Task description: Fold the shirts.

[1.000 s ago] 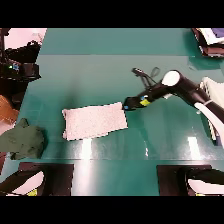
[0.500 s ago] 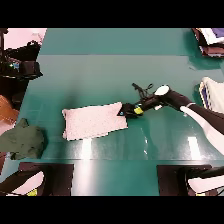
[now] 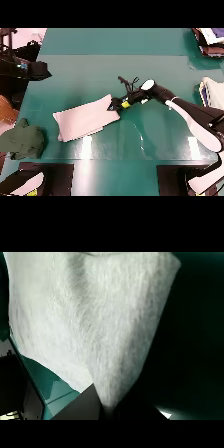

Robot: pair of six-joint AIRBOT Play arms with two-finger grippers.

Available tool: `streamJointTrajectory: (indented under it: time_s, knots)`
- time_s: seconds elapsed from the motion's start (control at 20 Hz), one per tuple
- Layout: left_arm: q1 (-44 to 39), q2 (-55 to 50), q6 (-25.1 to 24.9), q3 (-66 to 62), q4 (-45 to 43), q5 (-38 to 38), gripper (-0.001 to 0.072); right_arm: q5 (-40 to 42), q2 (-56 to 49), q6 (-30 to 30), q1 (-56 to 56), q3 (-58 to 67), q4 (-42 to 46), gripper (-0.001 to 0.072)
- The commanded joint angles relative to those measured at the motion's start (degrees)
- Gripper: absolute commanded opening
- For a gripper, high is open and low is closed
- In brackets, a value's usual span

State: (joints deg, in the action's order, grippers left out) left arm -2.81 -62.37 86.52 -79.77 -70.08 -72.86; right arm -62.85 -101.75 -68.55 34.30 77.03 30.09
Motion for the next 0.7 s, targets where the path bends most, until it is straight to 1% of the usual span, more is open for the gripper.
streamJointTrajectory:
  time_s: [0.0,0.15,0.35,0.5,0.65]
  knots:
    - [-6.4,0.0,0.1,0.0,0.5,0.2,0.0026,-3.6,3.3,-1.0,-7.5,4.1,5.5,0.0012]
    - [-10.5,0.0,0.1,0.0,0.6,1.7,0.0026,-3.6,10.5,-2.4,-20.0,4.2,10.7,0.0012]
    - [-15.1,0.0,0.7,0.0,0.9,7.8,0.0026,-1.8,18.0,-2.4,-39.7,4.2,13.2,0.0012]
    - [-17.8,0.0,2.7,0.0,1.6,12.2,0.0026,0.8,20.1,-2.3,-53.7,4.2,13.1,0.0012]
    - [-20.1,0.0,3.3,0.0,1.6,13.8,0.0026,4.2,19.1,-2.3,-63.8,4.2,13.0,0.0012]
